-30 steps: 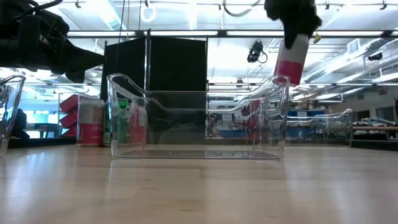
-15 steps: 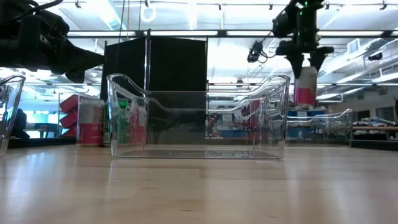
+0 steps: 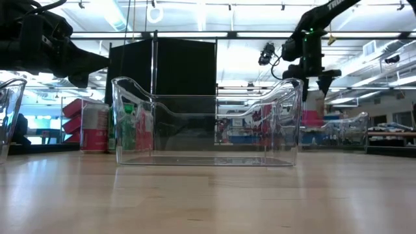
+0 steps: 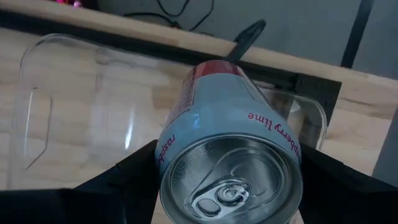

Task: Sort soda cans
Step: Put the middle bottom pink white soda can into the top transparent bin

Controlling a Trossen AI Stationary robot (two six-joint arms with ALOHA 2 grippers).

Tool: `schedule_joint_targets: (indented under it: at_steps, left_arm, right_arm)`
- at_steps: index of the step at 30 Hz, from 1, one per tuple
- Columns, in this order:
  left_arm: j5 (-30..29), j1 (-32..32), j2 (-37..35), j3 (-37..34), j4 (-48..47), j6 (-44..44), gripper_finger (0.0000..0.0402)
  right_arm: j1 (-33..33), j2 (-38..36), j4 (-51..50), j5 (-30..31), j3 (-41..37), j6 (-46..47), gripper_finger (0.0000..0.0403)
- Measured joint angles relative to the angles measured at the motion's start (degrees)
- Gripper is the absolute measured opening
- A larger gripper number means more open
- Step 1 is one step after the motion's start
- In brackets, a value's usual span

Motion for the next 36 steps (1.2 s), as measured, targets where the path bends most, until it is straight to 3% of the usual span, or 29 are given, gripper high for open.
schedule_joint_targets:
  at_steps: [11,22,32,36]
  left_arm:
    - [0.1,0.0,0.0,0.0,-0.2,0.0,0.0011]
    - [0.1,0.0,0.0,0.0,-0.2,0.0,0.0011]
    - [0.1,0.0,0.0,0.0,-0.2,-0.1,0.0011]
    - [0.1,0.0,0.0,0.0,-0.3,-0.8,0.0011]
  right_arm:
    - [-4.3,2.9,0.5,-0.8,-0.4,3.8,0.0285]
    - [-1.6,2.9,-3.5,-2.8,-0.4,4.4,0.0285]
    - [1.7,2.8,-1.5,-11.4,-0.4,3.3,0.0285]
    - [1.1,2.8,-3.4,-8.3,-0.4,4.2,0.0285]
